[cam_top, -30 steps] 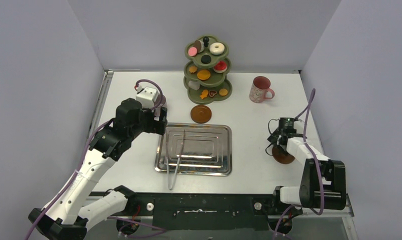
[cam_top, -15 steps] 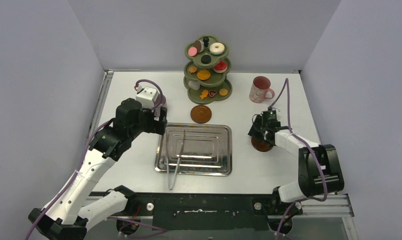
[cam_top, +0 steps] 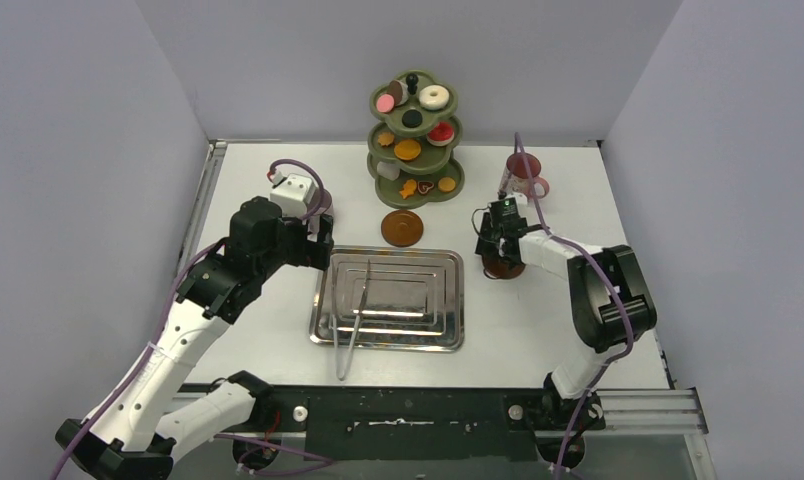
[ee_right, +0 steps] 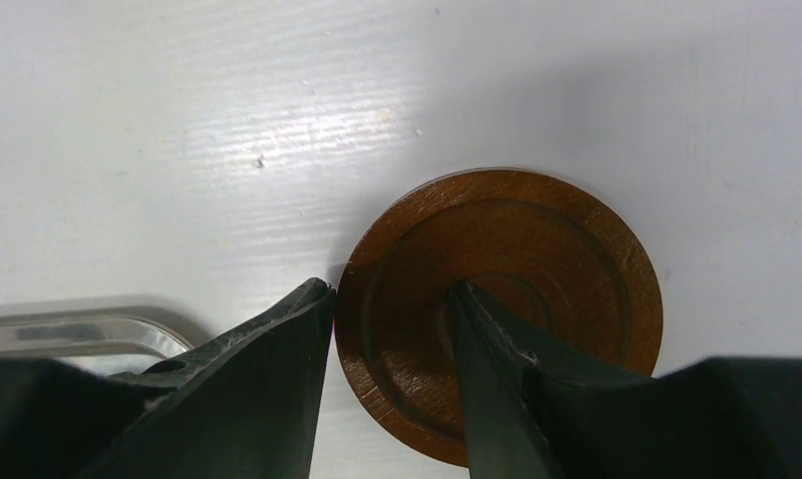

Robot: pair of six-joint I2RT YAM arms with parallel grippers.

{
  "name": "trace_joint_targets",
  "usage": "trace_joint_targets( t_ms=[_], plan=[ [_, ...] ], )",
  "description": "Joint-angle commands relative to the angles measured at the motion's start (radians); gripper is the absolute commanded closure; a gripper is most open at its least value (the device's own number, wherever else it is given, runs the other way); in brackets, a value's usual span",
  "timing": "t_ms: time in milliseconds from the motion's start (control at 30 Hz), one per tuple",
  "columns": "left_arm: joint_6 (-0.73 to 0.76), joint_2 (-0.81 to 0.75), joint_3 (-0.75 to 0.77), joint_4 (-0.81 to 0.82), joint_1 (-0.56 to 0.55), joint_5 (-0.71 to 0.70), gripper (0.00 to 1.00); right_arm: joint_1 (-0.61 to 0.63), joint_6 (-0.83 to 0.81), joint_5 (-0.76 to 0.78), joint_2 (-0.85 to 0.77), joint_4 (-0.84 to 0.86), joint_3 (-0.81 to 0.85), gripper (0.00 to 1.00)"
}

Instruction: Serve the afternoon tea

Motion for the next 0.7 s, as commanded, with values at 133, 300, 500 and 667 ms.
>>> trace_joint_targets(
  t_ms=[133,300,500,667],
  plan=[
    [0.014,-0.022,0.006,0.040,0.006,-0.005,0.05,0.080,-0.067,0.046,0.099,0.071,0.155,0.54],
    [0.014,-0.023,0.005,0.042,0.007,-0.009,0.05,0.135,-0.081,0.061,0.175,0.101,0.229,0.55],
    [0.014,-0.018,0.009,0.038,0.011,-0.002,0.05,0.188,-0.116,0.076,0.242,0.168,0.285,0.56],
    [0.014,-0.023,0.002,0.043,0.011,-0.005,0.05,0.216,-0.135,0.090,0.284,0.204,0.329,0.56]
  ],
)
